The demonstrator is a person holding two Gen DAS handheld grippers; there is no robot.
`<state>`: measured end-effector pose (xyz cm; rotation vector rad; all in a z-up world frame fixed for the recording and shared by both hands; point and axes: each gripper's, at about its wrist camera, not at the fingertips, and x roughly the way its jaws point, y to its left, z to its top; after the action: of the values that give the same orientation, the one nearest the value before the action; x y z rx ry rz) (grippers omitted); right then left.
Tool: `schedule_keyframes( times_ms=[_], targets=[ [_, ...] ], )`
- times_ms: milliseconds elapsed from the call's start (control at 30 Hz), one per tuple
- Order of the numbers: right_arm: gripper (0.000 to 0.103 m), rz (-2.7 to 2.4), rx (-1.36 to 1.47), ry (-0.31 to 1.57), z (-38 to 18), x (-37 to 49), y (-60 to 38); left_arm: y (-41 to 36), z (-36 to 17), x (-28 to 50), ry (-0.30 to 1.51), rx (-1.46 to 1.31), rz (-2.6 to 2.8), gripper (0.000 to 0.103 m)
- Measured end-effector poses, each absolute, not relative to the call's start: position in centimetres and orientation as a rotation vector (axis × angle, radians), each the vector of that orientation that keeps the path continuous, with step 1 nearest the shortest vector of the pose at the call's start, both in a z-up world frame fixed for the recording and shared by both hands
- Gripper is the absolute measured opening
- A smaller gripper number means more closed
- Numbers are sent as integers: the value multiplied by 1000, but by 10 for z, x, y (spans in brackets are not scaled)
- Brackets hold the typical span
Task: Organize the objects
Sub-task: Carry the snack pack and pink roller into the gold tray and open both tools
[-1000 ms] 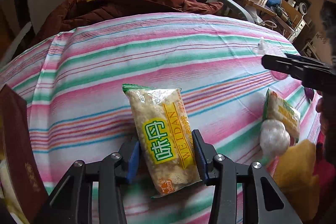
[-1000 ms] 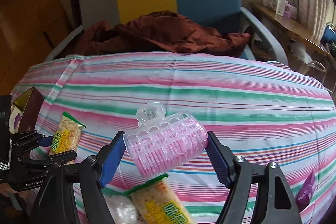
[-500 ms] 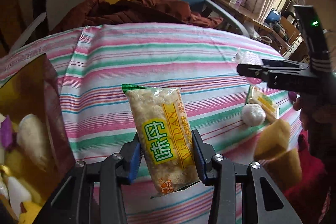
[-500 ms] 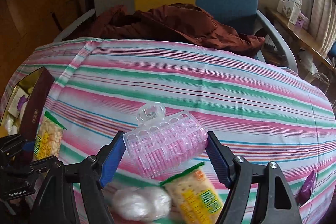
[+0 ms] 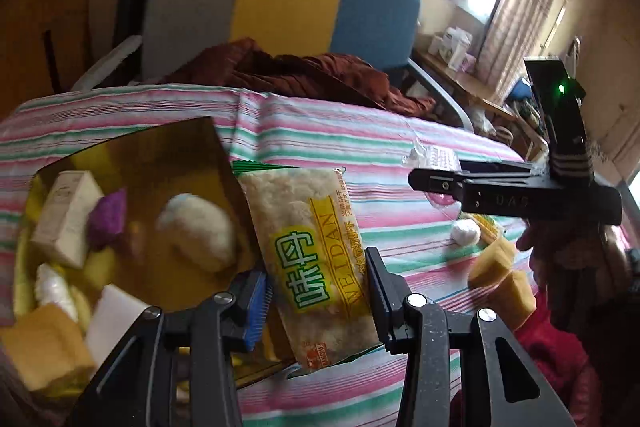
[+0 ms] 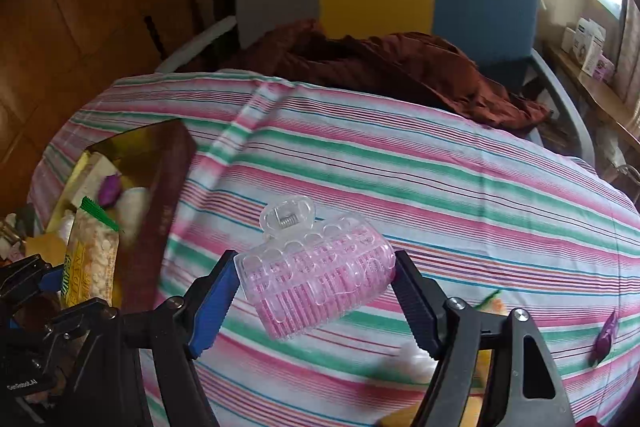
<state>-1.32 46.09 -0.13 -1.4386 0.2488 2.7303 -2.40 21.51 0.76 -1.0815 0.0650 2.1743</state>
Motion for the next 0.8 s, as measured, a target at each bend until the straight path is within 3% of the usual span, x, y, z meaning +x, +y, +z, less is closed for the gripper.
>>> schedule_keyframes(
  times_ms=[433, 667, 800],
  targets=[
    [77, 2885, -1562, 314, 0, -94, 326, 92, -20, -64, -142, -1198, 2364, 44],
    [79, 2907, -1520, 590, 5, -157, 293, 75, -30, -78, -169, -1213, 2389, 45],
    [82, 2911, -1518, 609, 5, -159, 284, 71, -36, -82, -186, -1236, 2386, 46]
  ],
)
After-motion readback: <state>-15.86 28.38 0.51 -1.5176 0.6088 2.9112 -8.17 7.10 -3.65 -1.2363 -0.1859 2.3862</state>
